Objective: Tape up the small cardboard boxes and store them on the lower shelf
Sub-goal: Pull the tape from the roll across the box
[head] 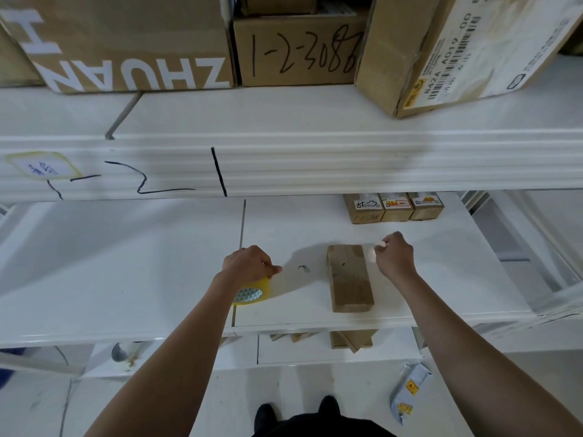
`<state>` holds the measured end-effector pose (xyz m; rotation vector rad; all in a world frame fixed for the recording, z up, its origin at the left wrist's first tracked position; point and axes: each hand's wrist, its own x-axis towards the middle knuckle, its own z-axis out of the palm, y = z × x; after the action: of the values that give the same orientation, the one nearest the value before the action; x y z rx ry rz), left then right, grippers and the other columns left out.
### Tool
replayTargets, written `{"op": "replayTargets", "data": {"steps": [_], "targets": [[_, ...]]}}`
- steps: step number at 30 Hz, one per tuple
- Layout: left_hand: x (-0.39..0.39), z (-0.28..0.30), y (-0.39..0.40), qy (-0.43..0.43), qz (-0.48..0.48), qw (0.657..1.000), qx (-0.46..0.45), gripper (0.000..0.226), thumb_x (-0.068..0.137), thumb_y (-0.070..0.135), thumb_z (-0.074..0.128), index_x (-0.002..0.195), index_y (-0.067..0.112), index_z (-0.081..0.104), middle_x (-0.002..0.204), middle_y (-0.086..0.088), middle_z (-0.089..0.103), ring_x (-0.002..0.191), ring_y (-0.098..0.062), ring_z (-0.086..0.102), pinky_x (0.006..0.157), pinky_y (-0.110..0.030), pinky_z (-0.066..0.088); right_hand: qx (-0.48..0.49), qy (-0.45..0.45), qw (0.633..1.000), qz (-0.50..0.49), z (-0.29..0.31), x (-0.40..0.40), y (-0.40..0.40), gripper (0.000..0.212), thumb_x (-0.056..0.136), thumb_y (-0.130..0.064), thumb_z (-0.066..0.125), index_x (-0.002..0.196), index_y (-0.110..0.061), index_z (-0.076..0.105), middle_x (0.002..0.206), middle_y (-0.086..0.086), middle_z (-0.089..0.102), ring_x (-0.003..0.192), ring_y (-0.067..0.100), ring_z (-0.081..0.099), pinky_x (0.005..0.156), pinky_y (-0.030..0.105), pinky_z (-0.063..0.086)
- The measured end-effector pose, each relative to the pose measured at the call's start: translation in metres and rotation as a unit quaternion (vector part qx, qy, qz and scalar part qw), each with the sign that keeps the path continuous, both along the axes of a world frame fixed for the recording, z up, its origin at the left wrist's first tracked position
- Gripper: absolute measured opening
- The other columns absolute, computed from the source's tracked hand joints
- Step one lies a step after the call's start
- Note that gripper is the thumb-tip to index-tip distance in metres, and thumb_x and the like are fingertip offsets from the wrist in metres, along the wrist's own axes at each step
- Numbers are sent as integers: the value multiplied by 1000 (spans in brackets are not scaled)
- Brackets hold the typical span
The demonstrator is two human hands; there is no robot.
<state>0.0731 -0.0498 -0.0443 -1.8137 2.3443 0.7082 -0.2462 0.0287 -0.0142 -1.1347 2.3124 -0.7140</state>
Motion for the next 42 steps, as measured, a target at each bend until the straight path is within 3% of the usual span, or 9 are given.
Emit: {"op": "replayTargets", "data": {"steps": [4, 7, 11, 24, 27, 32, 35, 39, 42], "targets": [[-1, -1, -1, -12, -3, 1000, -2, 43, 84, 72, 58, 64, 34, 68, 77, 15, 64, 80, -14, 62, 68, -30, 41, -75, -220, 972, -46, 11, 13, 0, 31, 97, -6, 63, 127, -9, 63, 119, 12, 65, 87, 25, 75, 69, 27, 61], [0, -3, -2, -13, -1, 1000, -1, 44, 83, 72, 58, 63, 35, 67, 76, 16, 64, 79, -14, 62, 69, -30, 42, -85, -396, 913, -56, 12, 22, 3, 28, 93, 5, 62, 121, 1, 67, 122, 16, 66, 91, 30, 76, 88, 41, 62], [-1, -3, -2, -14, -1, 1000, -5, 43, 83, 72, 57, 63, 35, 68, 76, 16, 64, 79, -14, 62, 70, -31, 43, -90, -527, 843, -69, 12, 33, 10, 20, 93, 8, 58, 112, 7, 64, 120, 23, 62, 98, 33, 73, 82, 38, 62], [1, -2, 1, -1, 6, 1000, -6, 41, 83, 70, 59, 67, 34, 70, 79, 15, 67, 82, -14, 62, 72, -31, 42, -43, -438, 897, 52, 1, 57, 15, 23, 98, -4, 61, 120, -4, 67, 106, 6, 76, 103, 18, 73, 97, 35, 56], [1, -1, 1, -2, 7, 1000, -4, 41, 84, 70, 59, 68, 34, 70, 82, 13, 68, 84, -15, 62, 72, -31, 41, -34, -395, 916, 59, 7, 59, 16, 14, 96, -15, 68, 110, -16, 70, 91, -9, 79, 94, 7, 71, 83, 24, 54], [1, 0, 1, -1, 5, 1000, -6, 39, 84, 70, 59, 69, 35, 70, 84, 12, 68, 84, -16, 62, 72, -31, 41, -34, -355, 932, 66, 11, 56, 15, 14, 90, -21, 77, 103, -20, 75, 106, 3, 74, 98, 15, 67, 83, 28, 55], [1, 0, 1, -1, 6, 1000, -8, 40, 84, 70, 59, 69, 35, 70, 85, 12, 68, 84, -16, 61, 73, -31, 41, -37, -411, 910, 45, 12, 55, 16, 27, 88, -14, 77, 113, -7, 70, 109, 12, 71, 87, 20, 71, 77, 30, 60], [1, 0, 2, 2, 8, 1000, -8, 41, 84, 70, 59, 68, 34, 70, 86, 12, 69, 85, -16, 62, 74, -31, 42, -43, -531, 846, 32, 11, 55, 19, 41, 88, 4, 73, 126, 5, 58, 123, 20, 65, 103, 31, 74, 88, 37, 61], [2, 1, 2, 5, 9, 1000, -7, 41, 84, 70, 59, 68, 34, 70, 85, 11, 69, 85, -16, 62, 73, -31, 42, -35, -534, 843, 55, 9, 59, 21, 41, 92, 7, 67, 131, 7, 57, 122, 19, 66, 105, 31, 73, 89, 36, 61]]}}
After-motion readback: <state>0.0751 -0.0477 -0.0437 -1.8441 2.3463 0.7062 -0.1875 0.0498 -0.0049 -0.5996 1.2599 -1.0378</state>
